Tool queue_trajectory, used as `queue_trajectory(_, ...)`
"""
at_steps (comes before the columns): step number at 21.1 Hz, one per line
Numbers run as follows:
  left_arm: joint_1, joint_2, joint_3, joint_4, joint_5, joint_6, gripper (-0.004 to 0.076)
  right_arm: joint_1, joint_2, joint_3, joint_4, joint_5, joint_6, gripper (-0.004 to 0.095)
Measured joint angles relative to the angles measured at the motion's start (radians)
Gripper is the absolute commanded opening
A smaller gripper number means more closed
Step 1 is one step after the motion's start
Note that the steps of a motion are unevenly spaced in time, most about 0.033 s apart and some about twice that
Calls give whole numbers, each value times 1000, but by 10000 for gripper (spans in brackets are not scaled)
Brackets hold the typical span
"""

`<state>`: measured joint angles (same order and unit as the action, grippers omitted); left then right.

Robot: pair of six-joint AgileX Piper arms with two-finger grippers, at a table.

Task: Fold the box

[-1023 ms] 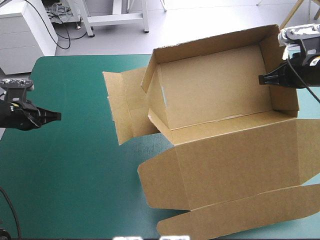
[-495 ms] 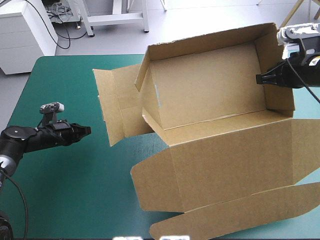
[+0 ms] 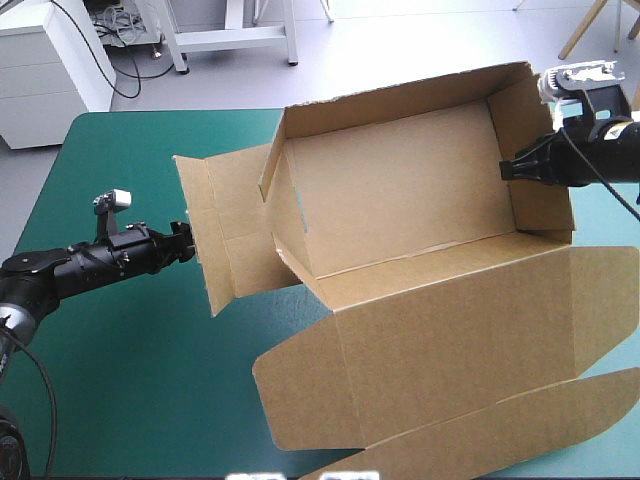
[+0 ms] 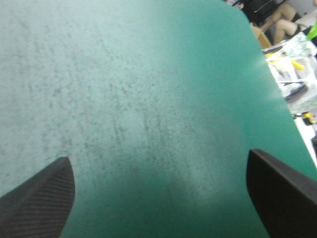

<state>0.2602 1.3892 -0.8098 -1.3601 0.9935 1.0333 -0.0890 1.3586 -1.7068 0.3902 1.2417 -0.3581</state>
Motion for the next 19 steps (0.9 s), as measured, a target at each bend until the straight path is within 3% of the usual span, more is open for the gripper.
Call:
queue_trajectory(6,-2,0,0,-179,168,75,671,0,2,1,15,-15,-3,-19)
queue_trajectory(19,-242,-9,-258,-154,193,25,653,0,41,10,-6,-110,8,-17)
